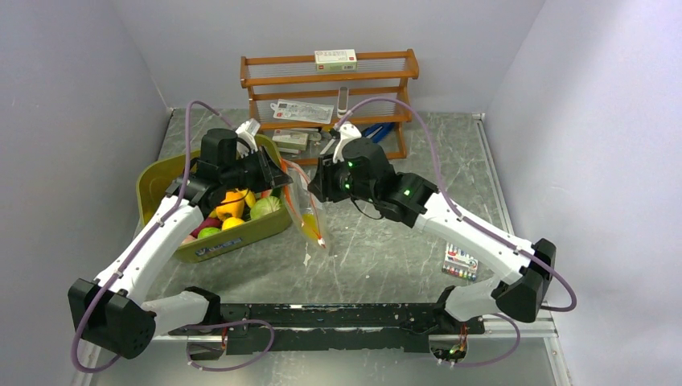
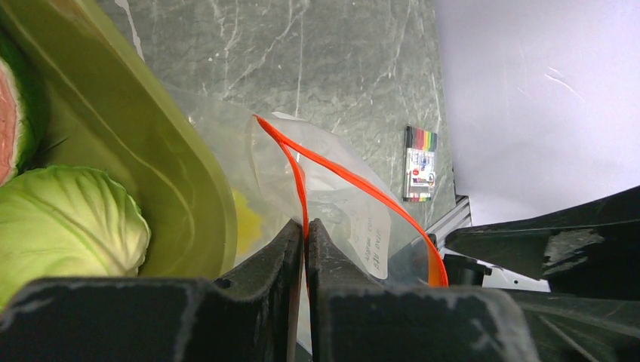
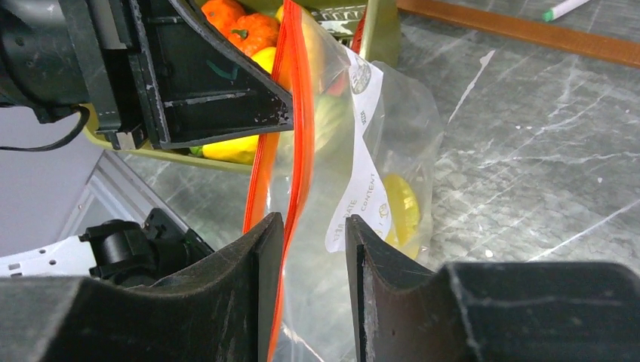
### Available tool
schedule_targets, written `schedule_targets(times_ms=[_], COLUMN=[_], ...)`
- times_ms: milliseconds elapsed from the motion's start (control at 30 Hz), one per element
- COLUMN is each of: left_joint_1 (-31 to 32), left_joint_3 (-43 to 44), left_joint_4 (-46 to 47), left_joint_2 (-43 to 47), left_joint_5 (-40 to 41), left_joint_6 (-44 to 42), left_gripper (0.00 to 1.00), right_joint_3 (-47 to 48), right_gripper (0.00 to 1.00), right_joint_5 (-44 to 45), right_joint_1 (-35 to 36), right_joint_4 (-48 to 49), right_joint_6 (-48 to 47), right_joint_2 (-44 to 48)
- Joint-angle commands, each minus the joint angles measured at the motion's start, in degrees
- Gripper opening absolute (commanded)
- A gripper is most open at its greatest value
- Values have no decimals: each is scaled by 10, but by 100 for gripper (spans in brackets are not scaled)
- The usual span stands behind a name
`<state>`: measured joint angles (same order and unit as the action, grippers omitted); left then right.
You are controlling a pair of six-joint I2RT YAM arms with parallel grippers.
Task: Place the food in the zip-top bag and seal the zipper
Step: Open the zipper of the food storage bag.
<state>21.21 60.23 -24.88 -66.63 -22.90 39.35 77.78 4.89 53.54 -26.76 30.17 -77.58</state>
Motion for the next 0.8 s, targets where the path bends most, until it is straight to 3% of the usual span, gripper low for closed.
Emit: schedule_targets(times_ms=[0,233,500,767], left_joint_1=[2,3,2,1], left_joint_3=[-5,-9,28,67], left_joint_4=[22,30,-59,-116], left_joint_2=[3,10,20,11], left_joint_5=[-21,-33,-12,12], left_joint_6=[9,7,-56,-88], left_gripper=[7,7,7,7], right_joint_3=[-5,1,51,35], right_gripper=[37,39,2,0], right_joint_5=[-8,23,160,224], right_joint_1=[12,15,12,-20], right_joint_4=[19,16,-64,-85], right_joint_6=[-3,-16,-42,-82], right_joint_2=[-13,-47,-52,13])
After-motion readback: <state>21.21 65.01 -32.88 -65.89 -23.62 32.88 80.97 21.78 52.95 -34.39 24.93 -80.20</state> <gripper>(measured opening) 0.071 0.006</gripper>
